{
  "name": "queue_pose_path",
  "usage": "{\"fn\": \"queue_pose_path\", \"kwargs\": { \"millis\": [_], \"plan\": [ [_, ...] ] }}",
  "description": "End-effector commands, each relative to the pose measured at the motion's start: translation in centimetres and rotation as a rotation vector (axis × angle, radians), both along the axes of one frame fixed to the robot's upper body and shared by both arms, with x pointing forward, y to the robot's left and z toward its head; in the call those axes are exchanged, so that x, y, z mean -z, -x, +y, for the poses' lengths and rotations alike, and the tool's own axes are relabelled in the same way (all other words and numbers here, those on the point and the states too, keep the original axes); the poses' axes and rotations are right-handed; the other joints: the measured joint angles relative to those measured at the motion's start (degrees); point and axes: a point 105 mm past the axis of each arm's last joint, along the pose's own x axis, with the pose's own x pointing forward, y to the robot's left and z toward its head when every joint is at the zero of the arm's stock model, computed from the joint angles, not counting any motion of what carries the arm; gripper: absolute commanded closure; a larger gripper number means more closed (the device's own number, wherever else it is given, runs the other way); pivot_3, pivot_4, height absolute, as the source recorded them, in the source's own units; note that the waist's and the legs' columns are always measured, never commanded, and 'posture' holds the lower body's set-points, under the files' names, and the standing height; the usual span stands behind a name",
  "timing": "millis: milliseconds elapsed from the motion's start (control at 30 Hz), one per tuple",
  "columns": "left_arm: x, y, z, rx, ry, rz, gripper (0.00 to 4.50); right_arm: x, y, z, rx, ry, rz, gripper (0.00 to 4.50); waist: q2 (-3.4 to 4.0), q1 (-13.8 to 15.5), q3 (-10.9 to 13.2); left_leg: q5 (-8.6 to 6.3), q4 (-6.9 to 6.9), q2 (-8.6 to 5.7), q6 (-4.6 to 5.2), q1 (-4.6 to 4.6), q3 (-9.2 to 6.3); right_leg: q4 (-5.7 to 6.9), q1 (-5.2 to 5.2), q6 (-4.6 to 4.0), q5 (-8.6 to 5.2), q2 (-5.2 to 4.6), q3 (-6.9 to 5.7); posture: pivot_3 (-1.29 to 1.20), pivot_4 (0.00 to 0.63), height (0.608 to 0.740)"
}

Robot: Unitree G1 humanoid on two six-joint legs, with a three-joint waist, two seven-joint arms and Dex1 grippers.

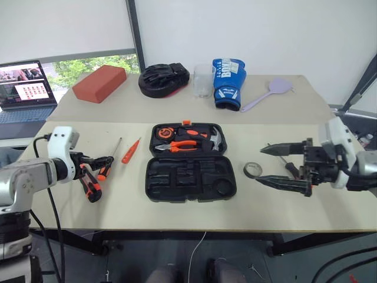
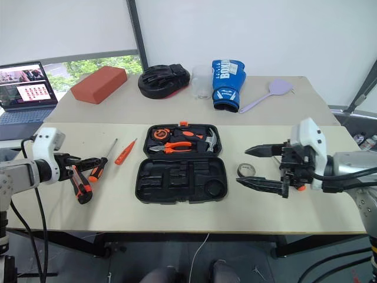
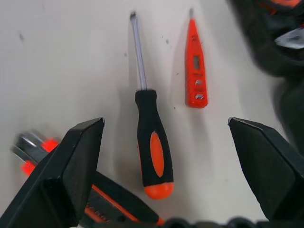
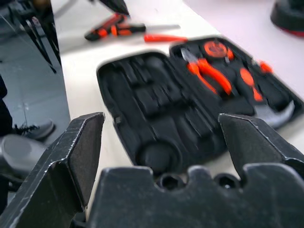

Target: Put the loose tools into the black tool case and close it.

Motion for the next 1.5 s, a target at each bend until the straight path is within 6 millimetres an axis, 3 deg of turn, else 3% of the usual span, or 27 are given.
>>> {"fn": "queue_pose_path", "kwargs": {
  "millis": [33, 167, 200, 267, 467, 533, 567, 667, 767, 867, 967, 1067, 1200, 1500],
  "plan": [
    [0.5, -0.9, 0.3, -0.012, -0.034, 0.013, 0.0, -0.9, 0.1, 1.2, -0.027, -0.006, -0.038, 0.04, 0.0, -0.1, 0.0, 0.0, 0.0, 0.0, -0.01, 0.0, 0.0, -0.01, 0.0, 0.0, 0.0, 0.0, 0.0, 0.0, 0.15, 0.74],
    [1.3, -1.9, -0.4, 0.008, -0.007, 0.022, 0.0, -0.7, -0.2, 1.6, -0.03, -0.002, -0.045, 0.04, -0.02, 0.0, 0.0, 0.0, 0.1, 0.0, -0.02, -0.01, -0.02, -0.02, 0.05, 0.0, 0.0, -0.03, -0.05, 0.0, 0.15, 0.74],
    [1.6, -2.2, -0.5, 0.013, -0.013, 0.02, 0.42, -0.7, -0.3, 1.8, -0.03, -0.004, -0.047, 0.0, -0.02, 0.0, 0.0, 0.0, 0.13, -0.02, -0.02, -0.01, -0.02, 0.0, 0.06, 0.0, 0.0, -0.04, -0.05, 0.0, 0.15, 0.74],
    [2.0, -2.7, -0.7, 0.017, 0.003, 0.025, 0.68, -0.6, -0.5, 2.1, -0.033, -0.008, -0.05, 0.0, -0.03, -0.2, 0.0, 0.02, 0.16, -0.02, -0.05, 0.0, -0.01, 0.01, 0.08, 0.0, 0.0, -0.04, -0.04, 0.0, 0.15, 0.74],
    [3.2, -3.0, -0.7, 0.04, -0.01, 0.081, 2.81, -0.4, -0.5, 2.8, -0.047, -0.017, -0.06, 0.0, -0.03, 0.0, 0.0, 0.09, 0.4, -0.01, -0.18, 0.0, -0.03, 0.23, 0.12, 0.0, 0.0, -0.08, -0.02, 0.0, 0.15, 0.74],
    [2.7, -3.2, -0.6, 0.052, -0.023, 0.064, 3.56, -0.5, -0.7, 2.9, -0.043, -0.022, -0.063, 0.0, -0.03, 0.1, 0.0, 0.09, 0.46, -0.02, -0.17, 0.0, -0.03, 0.27, 0.14, 0.01, 0.0, -0.09, -0.01, 0.0, 0.15, 0.74],
    [2.2, -3.4, -0.5, 0.058, -0.029, 0.039, 3.67, -0.4, -0.7, 2.9, -0.038, -0.021, -0.064, 0.0, -0.03, 0.1, 0.0, 0.09, 0.47, -0.01, -0.17, 0.0, -0.02, 0.28, 0.13, 0.02, 0.0, -0.09, -0.01, 0.0, 0.15, 0.74],
    [-2.1, -4.6, -0.2, 0.097, -0.05, -0.157, 3.67, 0.1, -0.8, 2.5, -0.021, -0.009, -0.042, 0.0, -0.08, 0.3, 0.0, 0.09, 0.47, -0.01, -0.17, -0.05, -0.03, 0.34, 0.07, 0.01, 0.0, -0.1, -0.01, 0.0, 0.15, 0.74],
    [-6.5, -4.2, -2.5, 0.35, -0.117, -0.358, 3.67, 0.5, -1.0, 1.8, 0.018, -0.009, -0.013, 0.0, -0.3, 0.3, 0.0, 0.12, 0.54, -0.01, -0.11, -0.38, -0.06, 0.36, -0.23, -0.05, 0.04, -0.09, -0.05, 0.0, 0.15, 0.74],
    [-8.0, -3.2, -5.3, 0.618, -0.197, -0.417, 3.67, 1.0, -1.1, 1.5, 0.038, 0.006, -0.008, 0.0, -0.34, 0.4, 0.0, 0.27, 0.68, -0.01, 0.16, -0.69, -0.03, 0.36, -0.55, -0.12, 0.09, -0.09, -0.07, 0.0, 0.15, 0.74],
    [-7.7, -2.4, -8.9, 0.864, -0.183, -0.392, 3.67, 1.5, -1.1, 1.4, 0.053, 0.028, -0.02, 0.0, -0.34, 0.5, 0.0, 0.34, 0.67, -0.07, 0.28, -0.73, -0.02, 0.28, -0.54, -0.11, 0.1, -0.16, -0.11, 0.0, 0.15, 0.74],
    [-6.2, -1.2, -12.8, 1.119, -0.209, -0.332, 3.67, 2.0, -1.1, 1.5, 0.066, 0.033, -0.023, 0.0, -0.34, 0.4, 0.0, 0.35, 0.67, -0.08, 0.3, -0.73, -0.02, 0.25, -0.49, -0.09, 0.1, -0.15, -0.1, 0.0, 0.15, 0.74],
    [-3.6, -2.3, -15.9, 1.254, -0.324, -0.271, 3.67, 2.3, -1.0, 1.6, 0.085, 0.028, -0.029, 0.0, -0.36, 0.2, 0.0, 0.39, 0.73, -0.07, 0.38, -0.89, -0.02, 0.33, -0.64, -0.1, 0.1, -0.14, -0.09, 0.0, 0.15, 0.74],
    [-1.4, -4.9, -17.4, 1.288, -0.439, -0.249, 3.67, 2.3, -0.8, 1.6, 0.118, 0.013, -0.034, 0.0, -0.38, -0.3, 0.0, 0.56, 0.99, -0.02, 0.71, -1.36, -0.03, 0.44, -1.01, -0.15, 0.24, -0.1, -0.1, 0.0, 0.15, 0.74]
  ]
}}
